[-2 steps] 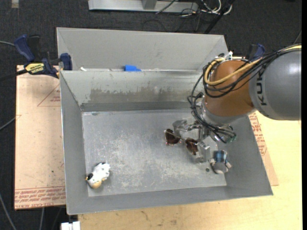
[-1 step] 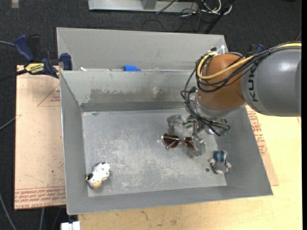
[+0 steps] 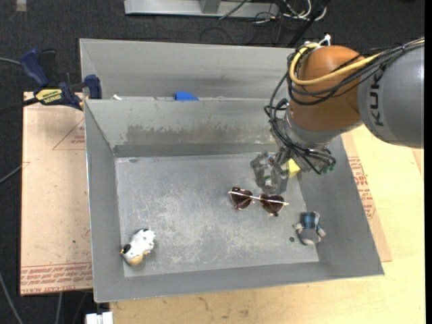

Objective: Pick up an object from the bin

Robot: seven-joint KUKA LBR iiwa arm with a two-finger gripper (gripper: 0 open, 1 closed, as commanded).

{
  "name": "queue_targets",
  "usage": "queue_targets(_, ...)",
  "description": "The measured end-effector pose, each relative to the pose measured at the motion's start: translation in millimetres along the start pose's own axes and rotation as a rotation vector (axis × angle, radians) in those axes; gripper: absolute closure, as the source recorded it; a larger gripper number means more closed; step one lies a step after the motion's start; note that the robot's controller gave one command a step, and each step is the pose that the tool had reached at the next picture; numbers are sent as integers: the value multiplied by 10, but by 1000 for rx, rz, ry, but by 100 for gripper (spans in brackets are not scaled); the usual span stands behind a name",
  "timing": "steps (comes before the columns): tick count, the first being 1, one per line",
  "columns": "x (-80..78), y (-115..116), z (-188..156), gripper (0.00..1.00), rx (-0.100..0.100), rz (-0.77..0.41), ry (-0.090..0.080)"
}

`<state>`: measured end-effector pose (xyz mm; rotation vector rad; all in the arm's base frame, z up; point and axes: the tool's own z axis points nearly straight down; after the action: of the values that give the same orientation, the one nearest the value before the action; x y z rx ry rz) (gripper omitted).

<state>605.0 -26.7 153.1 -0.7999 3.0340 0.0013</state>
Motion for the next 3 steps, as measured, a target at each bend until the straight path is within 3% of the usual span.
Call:
queue_targets(1,1,-1,0,0,0,1,0)
queue_targets(2,1,-1,0,0,0,1,0)
queue_targets(3,225,183,314,0,6,-163,-7)
